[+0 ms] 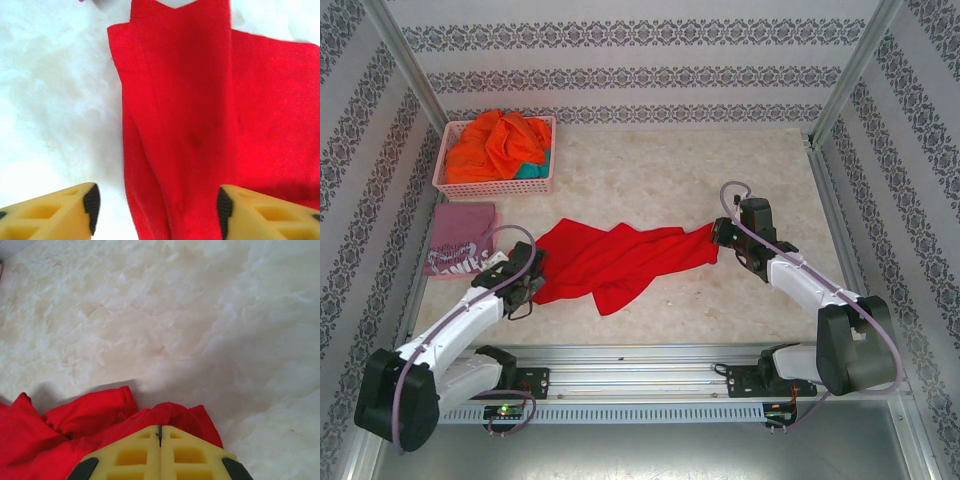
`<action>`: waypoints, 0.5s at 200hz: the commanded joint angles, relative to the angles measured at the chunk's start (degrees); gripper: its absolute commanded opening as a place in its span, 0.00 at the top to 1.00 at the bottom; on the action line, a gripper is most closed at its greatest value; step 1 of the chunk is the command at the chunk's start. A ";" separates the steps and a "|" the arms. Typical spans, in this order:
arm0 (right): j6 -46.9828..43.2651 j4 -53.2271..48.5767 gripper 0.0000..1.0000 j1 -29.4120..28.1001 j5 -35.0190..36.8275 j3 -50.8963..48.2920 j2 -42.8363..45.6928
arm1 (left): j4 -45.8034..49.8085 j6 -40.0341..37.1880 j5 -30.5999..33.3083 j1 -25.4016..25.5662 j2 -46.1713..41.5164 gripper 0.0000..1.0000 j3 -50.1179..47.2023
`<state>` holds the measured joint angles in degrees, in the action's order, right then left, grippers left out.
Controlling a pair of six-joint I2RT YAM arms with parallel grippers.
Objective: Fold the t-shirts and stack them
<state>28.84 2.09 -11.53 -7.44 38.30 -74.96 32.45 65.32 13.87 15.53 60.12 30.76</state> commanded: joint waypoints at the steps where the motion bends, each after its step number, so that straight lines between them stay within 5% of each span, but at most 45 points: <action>1: 1.12 1.45 1.00 -0.84 -0.72 0.86 0.03 | -5.87 -2.82 -7.98 -3.58 3.28 0.42 1.90; 100: 1.31 1.82 1.00 -1.00 -0.47 -0.07 0.43 | -13.08 -3.18 -11.32 -6.21 11.58 0.62 3.88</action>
<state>29.74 2.48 -11.90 -7.62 38.28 -74.96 21.56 63.37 2.96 10.35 70.89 34.04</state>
